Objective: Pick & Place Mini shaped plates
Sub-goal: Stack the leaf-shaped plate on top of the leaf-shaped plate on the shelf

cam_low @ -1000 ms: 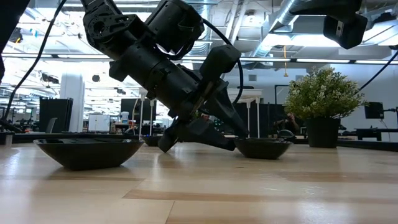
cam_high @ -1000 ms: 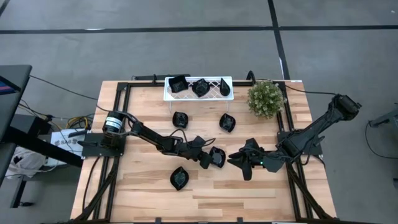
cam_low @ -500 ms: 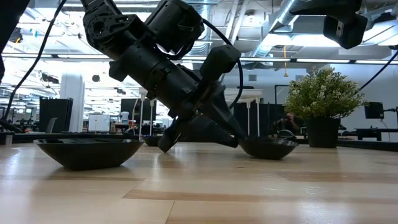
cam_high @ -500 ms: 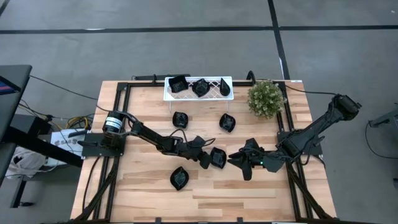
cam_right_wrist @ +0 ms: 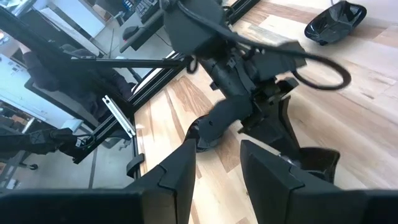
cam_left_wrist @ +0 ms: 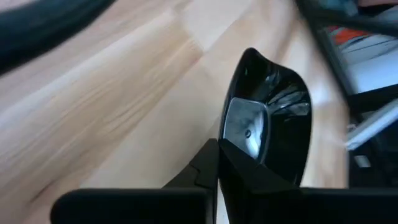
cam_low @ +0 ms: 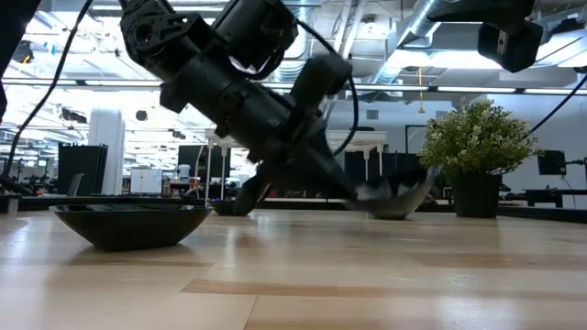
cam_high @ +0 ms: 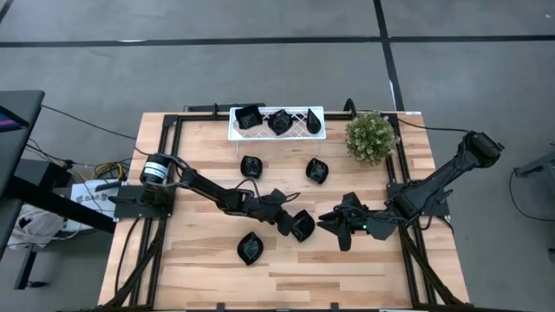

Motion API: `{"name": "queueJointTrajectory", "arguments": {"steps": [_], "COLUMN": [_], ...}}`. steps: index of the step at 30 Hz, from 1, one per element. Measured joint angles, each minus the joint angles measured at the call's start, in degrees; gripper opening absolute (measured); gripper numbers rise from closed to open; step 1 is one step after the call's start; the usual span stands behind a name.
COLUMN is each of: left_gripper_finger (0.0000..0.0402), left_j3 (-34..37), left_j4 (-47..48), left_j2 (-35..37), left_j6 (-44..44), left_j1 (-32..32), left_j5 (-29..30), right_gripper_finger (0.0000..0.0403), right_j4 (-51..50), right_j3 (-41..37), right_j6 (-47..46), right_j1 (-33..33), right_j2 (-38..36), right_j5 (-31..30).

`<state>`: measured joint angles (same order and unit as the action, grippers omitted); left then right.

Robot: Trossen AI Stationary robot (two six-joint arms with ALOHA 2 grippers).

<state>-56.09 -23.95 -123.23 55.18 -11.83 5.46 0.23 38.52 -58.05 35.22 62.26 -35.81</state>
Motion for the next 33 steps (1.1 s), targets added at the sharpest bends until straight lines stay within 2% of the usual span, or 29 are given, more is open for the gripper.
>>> {"name": "queueJointTrajectory", "arguments": {"steps": [9, 14, 22, 27, 33], "left_gripper_finger": [0.0009, 0.0007, 0.0007, 0.0006, 0.0006], "left_j3": [-0.03, -0.03, -0.1, -0.12, -1.1], "left_j4": [2.3, 16.29, 33.54, 37.13, 39.41], "left_j2": [6.37, 14.47, 29.37, 36.15, 40.46], "left_j6": [-3.77, -6.25, -9.87, -12.03, -14.09], "left_j1": [-0.15, -0.2, 0.6, 5.02, 14.74], "left_j5": [-2.83, -1.92, 6.9, 11.8, 10.89], "right_gripper_finger": [0.0122, 0.0122, 0.0122, 0.0122, 0.0122], "right_j4": [0.22, 0.4, 0.64, 0.4, 0.97], "right_j3": [0.0, 0.0, 0.0, 0.0, 0.0], "right_j6": [-2.02, -2.02, -1.39, 1.02, 11.7], "right_j1": [0.0, 0.0, -0.15, -1.08, -3.76], "right_j2": [0.0, -0.01, -0.02, -0.02, -0.02], "right_j5": [-0.02, -0.11, -0.2, -0.2, -0.21]}}
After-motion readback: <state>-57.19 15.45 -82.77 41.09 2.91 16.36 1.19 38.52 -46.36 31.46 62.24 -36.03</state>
